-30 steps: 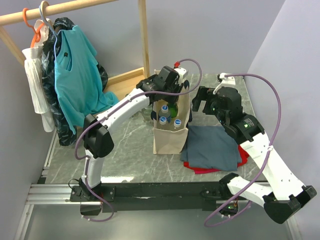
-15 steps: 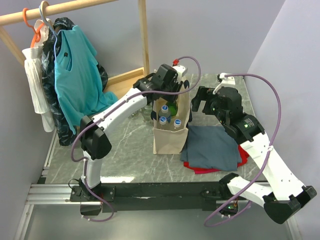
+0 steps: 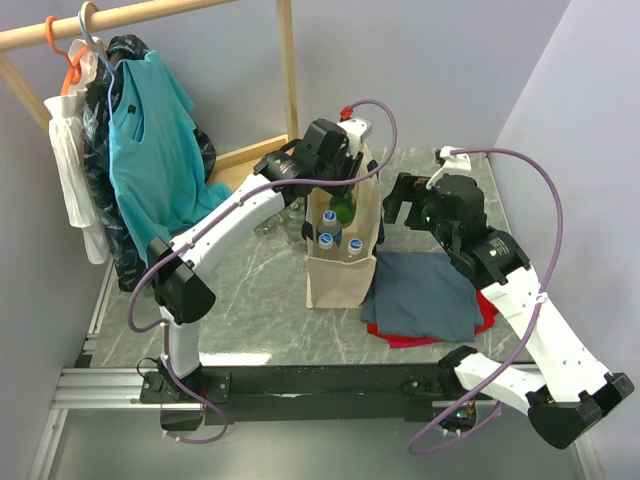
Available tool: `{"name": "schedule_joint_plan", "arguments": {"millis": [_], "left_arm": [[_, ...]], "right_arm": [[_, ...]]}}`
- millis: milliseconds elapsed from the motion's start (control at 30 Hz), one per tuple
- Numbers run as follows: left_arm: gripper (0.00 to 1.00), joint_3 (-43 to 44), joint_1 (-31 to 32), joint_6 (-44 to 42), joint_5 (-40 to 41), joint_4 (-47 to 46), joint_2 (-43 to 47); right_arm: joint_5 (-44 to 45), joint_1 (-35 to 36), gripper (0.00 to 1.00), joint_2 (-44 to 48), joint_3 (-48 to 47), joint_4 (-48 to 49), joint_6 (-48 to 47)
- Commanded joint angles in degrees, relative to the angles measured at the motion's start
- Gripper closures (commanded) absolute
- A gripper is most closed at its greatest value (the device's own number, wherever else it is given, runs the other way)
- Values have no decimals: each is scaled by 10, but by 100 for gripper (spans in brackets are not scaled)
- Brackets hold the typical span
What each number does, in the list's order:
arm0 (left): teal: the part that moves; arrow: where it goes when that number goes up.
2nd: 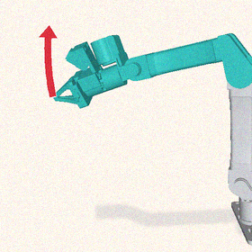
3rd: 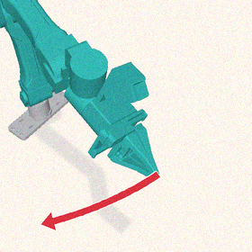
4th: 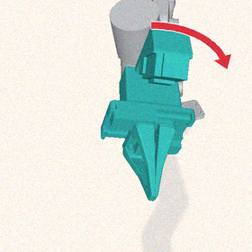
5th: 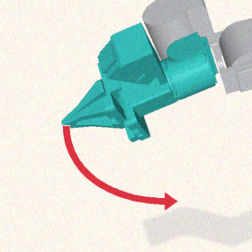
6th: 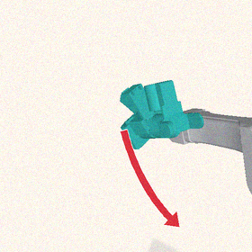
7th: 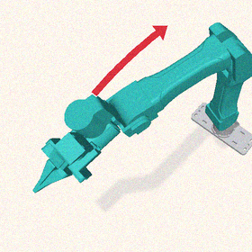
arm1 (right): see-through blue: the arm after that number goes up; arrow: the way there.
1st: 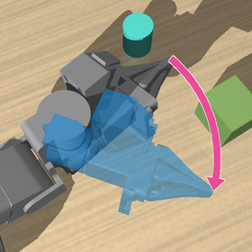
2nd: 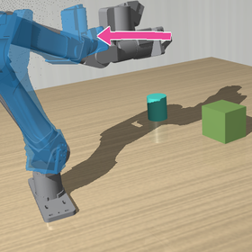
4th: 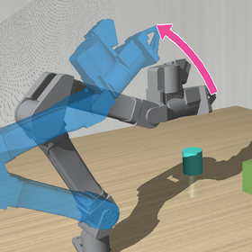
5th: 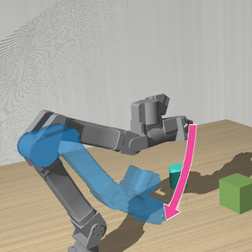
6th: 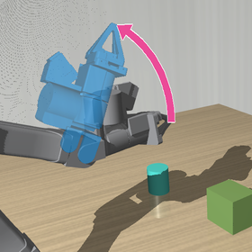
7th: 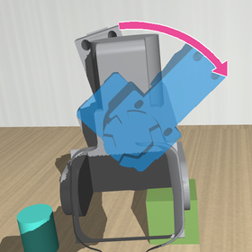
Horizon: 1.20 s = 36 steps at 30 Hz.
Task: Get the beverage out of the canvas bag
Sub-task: Take out the drink from the canvas bag.
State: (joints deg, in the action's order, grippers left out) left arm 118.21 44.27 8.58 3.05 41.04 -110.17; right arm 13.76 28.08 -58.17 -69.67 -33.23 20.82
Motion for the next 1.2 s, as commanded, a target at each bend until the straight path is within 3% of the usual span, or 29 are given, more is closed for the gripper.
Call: {"name": "schedule_joint_plan", "arguments": {"millis": [0, 1167], "left_arm": [[99, 53, 0, -12, 14, -75, 69], [99, 52, 0, -27, 55, -133, 142]], "right_arm": [[-7, -5, 0, 13, 8, 24, 5], [-25, -5, 0, 3, 4, 32, 5]]}}
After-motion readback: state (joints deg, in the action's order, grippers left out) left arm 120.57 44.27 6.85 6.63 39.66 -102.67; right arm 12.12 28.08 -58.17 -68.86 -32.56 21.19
